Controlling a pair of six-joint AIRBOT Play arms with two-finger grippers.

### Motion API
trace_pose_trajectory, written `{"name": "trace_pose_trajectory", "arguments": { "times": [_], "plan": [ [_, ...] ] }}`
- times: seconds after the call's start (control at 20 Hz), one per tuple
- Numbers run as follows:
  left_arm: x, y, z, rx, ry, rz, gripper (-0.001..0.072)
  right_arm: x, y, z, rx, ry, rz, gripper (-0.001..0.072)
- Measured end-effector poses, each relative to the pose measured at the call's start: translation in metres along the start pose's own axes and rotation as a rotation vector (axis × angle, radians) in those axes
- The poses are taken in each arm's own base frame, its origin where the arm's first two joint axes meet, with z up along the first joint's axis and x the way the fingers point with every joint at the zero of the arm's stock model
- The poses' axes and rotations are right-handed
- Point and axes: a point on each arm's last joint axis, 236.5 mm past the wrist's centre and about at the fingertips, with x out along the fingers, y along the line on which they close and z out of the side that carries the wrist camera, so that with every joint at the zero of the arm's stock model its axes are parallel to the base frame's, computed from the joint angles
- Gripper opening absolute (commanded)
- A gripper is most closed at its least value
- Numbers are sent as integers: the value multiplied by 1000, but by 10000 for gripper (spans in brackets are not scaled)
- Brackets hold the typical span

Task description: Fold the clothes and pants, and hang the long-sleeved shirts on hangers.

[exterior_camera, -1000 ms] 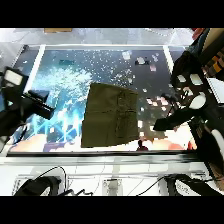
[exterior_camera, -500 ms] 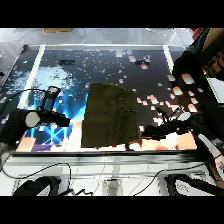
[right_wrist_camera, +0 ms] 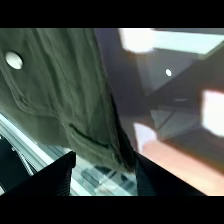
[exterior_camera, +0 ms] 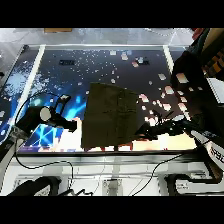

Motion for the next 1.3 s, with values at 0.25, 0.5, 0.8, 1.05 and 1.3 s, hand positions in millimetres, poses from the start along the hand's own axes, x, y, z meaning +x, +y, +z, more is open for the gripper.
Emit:
{"name": "trace_pose_trajectory", "arguments": {
  "times": [0.25,0.5,0.8,1.05,1.3],
  "plan": [
    [10,6,-18,-5,86,-28,631,5,3,0,-78,1,5,381],
    [18,0,-48,-71,220,-221,631,20,12,-14,-162,55,-2,375],
    [32,-18,-56,-149,280,-408,631,28,13,-20,-204,78,-26,44],
    [40,-30,-64,-142,326,-492,631,29,15,-21,-206,81,-19,44],
    [43,-47,-93,-110,399,-575,630,29,16,-22,-205,82,-16,44]
  ]
}}
